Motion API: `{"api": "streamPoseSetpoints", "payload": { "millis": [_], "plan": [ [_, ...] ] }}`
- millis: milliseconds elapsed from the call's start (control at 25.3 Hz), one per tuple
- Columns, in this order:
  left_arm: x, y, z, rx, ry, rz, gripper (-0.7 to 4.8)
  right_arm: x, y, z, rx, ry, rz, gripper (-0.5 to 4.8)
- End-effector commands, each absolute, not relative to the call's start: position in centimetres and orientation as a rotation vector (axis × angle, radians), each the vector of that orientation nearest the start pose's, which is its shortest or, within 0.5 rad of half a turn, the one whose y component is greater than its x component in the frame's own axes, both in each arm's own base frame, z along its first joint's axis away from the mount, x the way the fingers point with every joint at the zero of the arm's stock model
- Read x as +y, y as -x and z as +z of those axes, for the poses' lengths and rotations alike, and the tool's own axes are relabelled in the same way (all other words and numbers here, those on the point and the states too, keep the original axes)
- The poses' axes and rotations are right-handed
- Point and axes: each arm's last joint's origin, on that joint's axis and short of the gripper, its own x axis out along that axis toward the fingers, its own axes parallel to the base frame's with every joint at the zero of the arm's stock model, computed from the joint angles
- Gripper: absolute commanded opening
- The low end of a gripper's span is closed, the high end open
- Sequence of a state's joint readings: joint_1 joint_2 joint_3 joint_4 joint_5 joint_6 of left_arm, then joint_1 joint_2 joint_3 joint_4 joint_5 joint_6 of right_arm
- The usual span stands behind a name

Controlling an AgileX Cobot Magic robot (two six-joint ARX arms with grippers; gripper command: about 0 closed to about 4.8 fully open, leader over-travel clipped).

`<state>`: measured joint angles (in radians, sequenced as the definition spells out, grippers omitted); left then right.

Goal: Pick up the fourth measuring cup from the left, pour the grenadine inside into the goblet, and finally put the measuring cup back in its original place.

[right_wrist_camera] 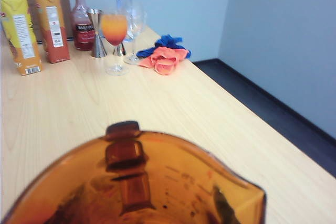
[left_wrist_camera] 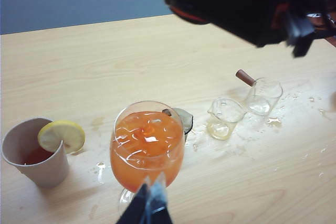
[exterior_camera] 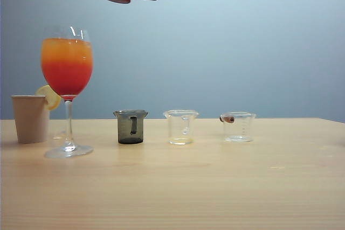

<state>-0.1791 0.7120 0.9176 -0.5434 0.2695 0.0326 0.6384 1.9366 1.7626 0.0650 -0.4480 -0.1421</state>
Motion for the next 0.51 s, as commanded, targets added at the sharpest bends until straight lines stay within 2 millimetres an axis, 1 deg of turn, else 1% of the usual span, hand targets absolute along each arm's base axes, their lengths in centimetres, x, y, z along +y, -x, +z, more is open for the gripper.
{"api": "streamPoseSetpoints", "payload": {
  "millis": [39,118,434,513],
  "plan": [
    [-3.2,-13.4,35.5,0.323,-0.016,-0.453,-0.04,27.4,-35.7,37.0,0.044,0.126,1.087,1.98],
    [-3.2,-13.4,35.5,0.323,-0.016,-0.453,-0.04,27.0,-35.5,37.4,0.053,0.127,1.079,1.98],
    [-3.2,-13.4,35.5,0.323,-0.016,-0.453,-0.04,24.5,-35.2,38.9,0.088,0.130,1.031,1.95],
    [-3.2,-13.4,35.5,0.323,-0.016,-0.453,-0.04,24.0,-35.1,39.0,0.097,0.132,1.022,1.62]
  ]
}}
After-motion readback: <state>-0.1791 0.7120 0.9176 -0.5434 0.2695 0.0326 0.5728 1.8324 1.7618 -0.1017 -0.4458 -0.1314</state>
